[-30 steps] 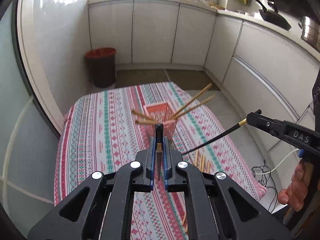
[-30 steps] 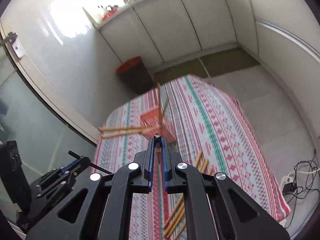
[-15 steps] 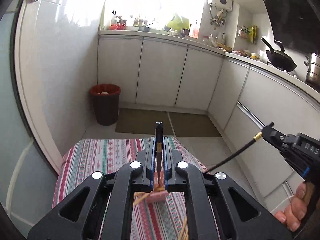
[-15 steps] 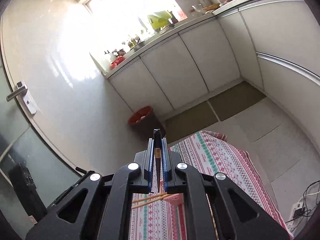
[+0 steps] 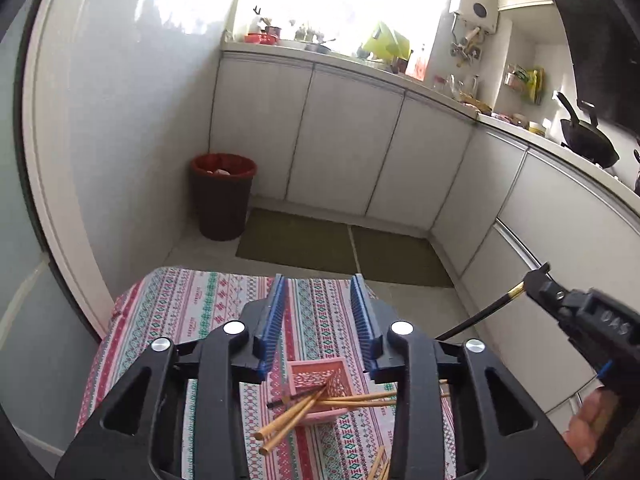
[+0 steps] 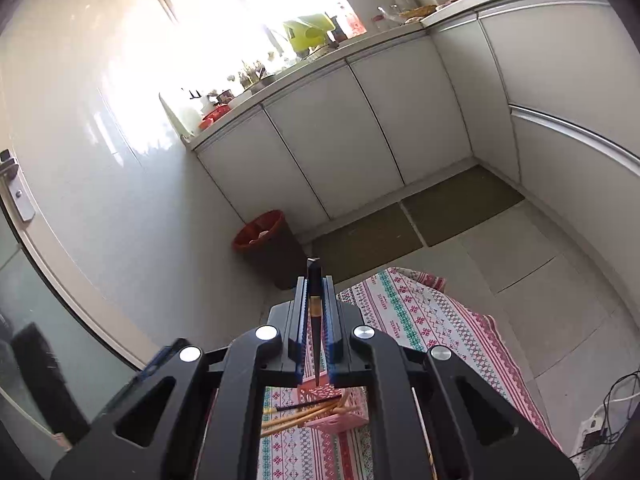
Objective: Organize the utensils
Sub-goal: 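Open the left gripper to drop the black chopstick into the basket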
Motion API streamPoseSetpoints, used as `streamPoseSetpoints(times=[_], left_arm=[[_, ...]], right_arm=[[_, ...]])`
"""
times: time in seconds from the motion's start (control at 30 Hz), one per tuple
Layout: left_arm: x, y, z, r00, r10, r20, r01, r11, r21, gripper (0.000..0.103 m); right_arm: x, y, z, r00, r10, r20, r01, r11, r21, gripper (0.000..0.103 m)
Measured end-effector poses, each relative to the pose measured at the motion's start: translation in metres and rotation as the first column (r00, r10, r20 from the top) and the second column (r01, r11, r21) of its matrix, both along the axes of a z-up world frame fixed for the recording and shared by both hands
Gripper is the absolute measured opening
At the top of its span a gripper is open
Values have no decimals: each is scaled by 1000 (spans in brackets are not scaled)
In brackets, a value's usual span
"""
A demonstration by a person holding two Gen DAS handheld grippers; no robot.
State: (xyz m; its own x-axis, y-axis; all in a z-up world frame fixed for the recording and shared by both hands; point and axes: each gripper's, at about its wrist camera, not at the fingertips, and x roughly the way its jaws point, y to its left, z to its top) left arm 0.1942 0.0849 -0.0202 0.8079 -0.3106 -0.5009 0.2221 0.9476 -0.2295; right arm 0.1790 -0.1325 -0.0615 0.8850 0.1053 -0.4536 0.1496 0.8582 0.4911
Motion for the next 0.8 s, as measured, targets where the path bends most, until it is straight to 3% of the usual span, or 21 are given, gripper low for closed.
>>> streamPoseSetpoints(times=[0.27,0.4,0.7,0.8], left_arm=[[3,14,2,1000,20,-19,-20,1000,-8,36],[1,15,3,999,31,-17,-31,1000,4,36],[-11,7,7,1000,29,-6,-29,999,41,39],[-16,5,8,999,35,-4,-35,998,54,48]], right_arm=[[27,26,-25,999,40,-29,-41,999,-35,9],[38,31,-37,995,56,-83,-60,997,-50,29],[17,29,-25,996,17,-82,-27,992,-123,31],[6,32,-20,997,10,-74,-22,986,-163,31]])
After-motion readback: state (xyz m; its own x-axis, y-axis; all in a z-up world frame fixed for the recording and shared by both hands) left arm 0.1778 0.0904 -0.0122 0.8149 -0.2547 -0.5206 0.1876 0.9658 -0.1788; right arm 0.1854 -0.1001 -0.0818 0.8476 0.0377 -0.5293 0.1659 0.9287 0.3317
